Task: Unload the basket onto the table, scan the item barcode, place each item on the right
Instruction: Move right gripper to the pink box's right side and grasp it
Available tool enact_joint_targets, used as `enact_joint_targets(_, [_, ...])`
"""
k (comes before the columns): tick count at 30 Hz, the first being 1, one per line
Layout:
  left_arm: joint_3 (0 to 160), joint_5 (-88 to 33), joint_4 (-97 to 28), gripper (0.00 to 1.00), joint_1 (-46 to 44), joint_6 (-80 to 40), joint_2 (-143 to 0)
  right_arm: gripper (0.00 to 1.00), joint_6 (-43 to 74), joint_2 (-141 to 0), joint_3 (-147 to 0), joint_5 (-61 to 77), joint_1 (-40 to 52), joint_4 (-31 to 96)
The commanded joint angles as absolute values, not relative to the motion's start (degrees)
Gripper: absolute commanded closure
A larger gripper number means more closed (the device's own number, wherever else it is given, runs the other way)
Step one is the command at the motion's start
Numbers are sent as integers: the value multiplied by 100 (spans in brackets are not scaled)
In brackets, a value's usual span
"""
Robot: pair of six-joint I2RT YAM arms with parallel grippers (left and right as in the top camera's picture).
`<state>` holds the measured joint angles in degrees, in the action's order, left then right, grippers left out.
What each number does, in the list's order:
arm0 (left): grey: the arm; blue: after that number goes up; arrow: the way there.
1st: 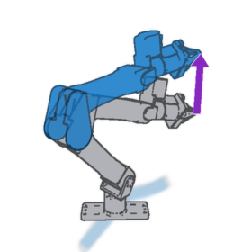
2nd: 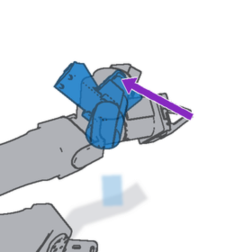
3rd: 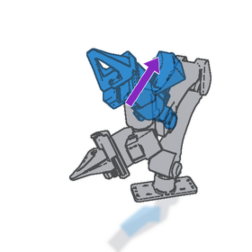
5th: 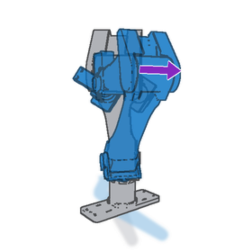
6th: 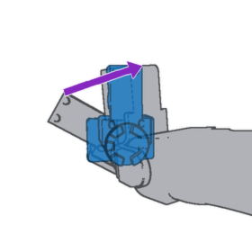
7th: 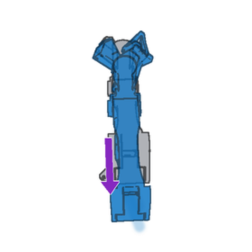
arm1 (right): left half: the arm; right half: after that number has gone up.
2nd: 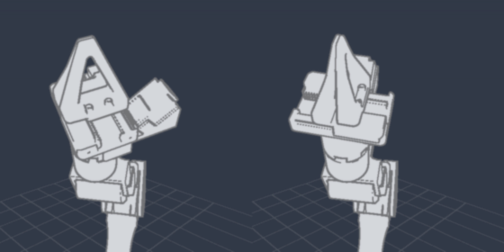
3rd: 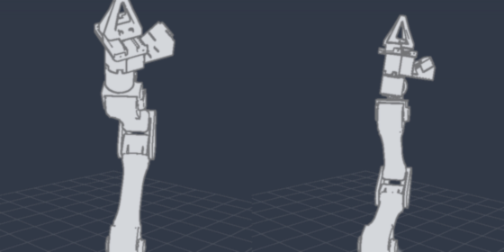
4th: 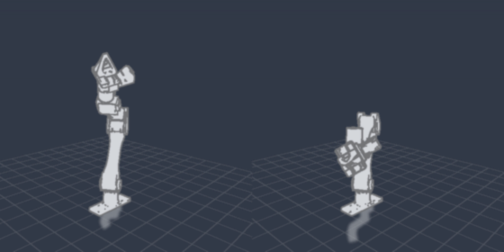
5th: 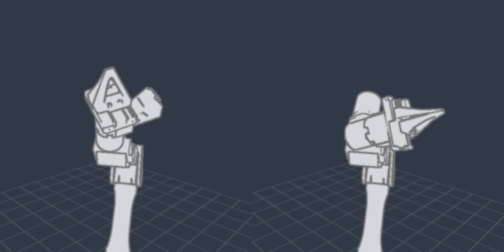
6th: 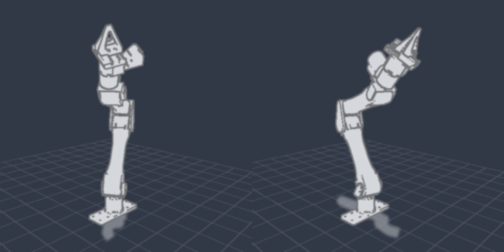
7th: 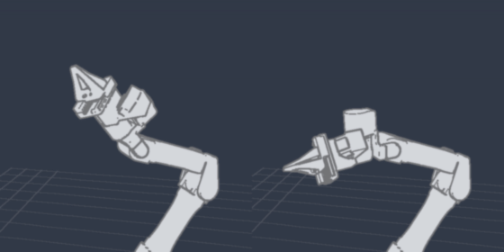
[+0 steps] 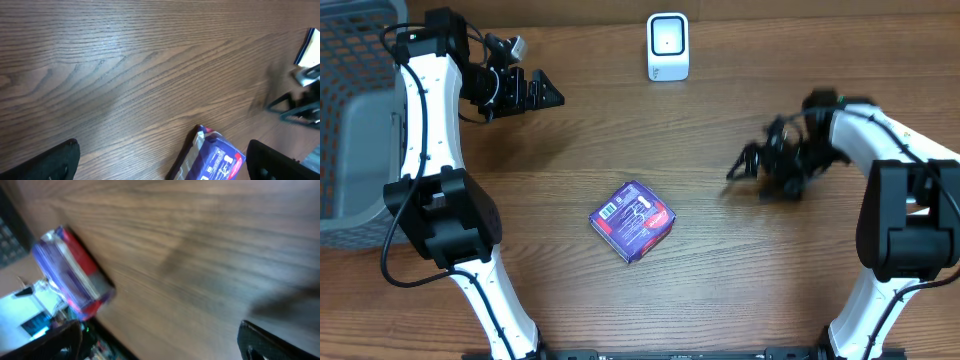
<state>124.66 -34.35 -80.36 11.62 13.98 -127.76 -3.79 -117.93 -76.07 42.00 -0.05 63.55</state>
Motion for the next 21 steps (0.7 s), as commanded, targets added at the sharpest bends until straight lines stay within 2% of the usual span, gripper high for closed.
enact_joint_targets(1, [12595, -3542, -8031, 0, 1153, 1564, -12685, 0, -482, -11775, -6648, 5312, 43, 5651])
enact_joint_targets(5, [12595, -3542, -8029, 0, 1155, 1562, -12685, 0, -148, -11775, -5680, 6420, 47, 4246])
enact_joint_targets(11, [12595, -3540, -8036, 0, 1153, 1494, -12685, 0, 1559, -11775, -4639, 6265, 539, 2108])
enact_joint_targets(16, [12595, -3542, -8036, 0, 1155, 1455, -12685, 0, 2305, -11775, -4703, 5629, 1341, 1769])
enact_joint_targets(21, [12595, -3538, -8036, 0, 1153, 1459, -12685, 0, 2757, -11775, -5190, 4895, 1850, 2300])
